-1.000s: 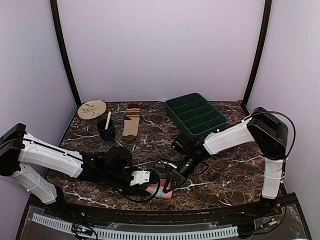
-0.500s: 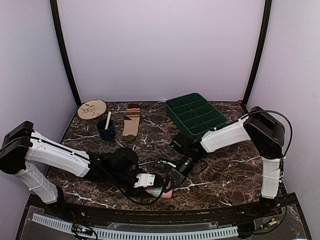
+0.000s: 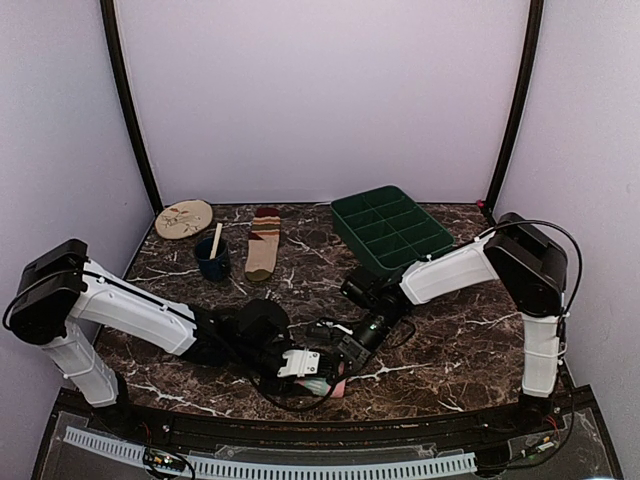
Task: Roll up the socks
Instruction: Roll the sock at the center of the board.
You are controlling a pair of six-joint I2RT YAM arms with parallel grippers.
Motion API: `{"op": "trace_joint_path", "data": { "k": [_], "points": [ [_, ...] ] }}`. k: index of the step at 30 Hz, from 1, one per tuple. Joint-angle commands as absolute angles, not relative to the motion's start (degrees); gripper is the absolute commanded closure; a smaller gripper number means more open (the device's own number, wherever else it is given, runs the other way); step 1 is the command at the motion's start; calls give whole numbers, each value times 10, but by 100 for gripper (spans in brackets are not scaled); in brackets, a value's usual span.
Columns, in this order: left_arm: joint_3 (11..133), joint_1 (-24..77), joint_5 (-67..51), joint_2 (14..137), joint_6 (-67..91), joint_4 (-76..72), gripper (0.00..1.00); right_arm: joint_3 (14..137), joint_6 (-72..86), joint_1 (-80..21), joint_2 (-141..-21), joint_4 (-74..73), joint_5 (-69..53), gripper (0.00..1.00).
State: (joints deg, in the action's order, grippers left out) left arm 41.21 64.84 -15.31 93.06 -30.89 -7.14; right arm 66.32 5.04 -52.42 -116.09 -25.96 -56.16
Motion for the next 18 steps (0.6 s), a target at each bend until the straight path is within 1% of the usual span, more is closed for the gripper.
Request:
{"op": "trace_joint_path", "data": {
  "k": [1,7,8,10,13,16,18],
  "points": [
    [427,657,-161,965,-314,-54,55,654,51,-527,-1190,-280,-508,100],
    [444,657,-177,997,-308,-33,71,645,58,-527,-1186,-269,-506,100],
    [445,657,-179,1000,-308,-31,75,644,59,-527,-1185,-268,-505,100],
    [448,657,-185,1007,-309,-25,82,643,59,-527,-1183,-268,-501,96],
    [452,657,-195,1016,-310,-14,93,638,61,-524,-1176,-266,-491,82],
    [466,657,-200,1028,-307,10,96,628,65,-516,-1165,-258,-487,74],
    [478,657,-205,1037,-305,28,98,619,69,-509,-1152,-250,-484,71]
  ]
}}
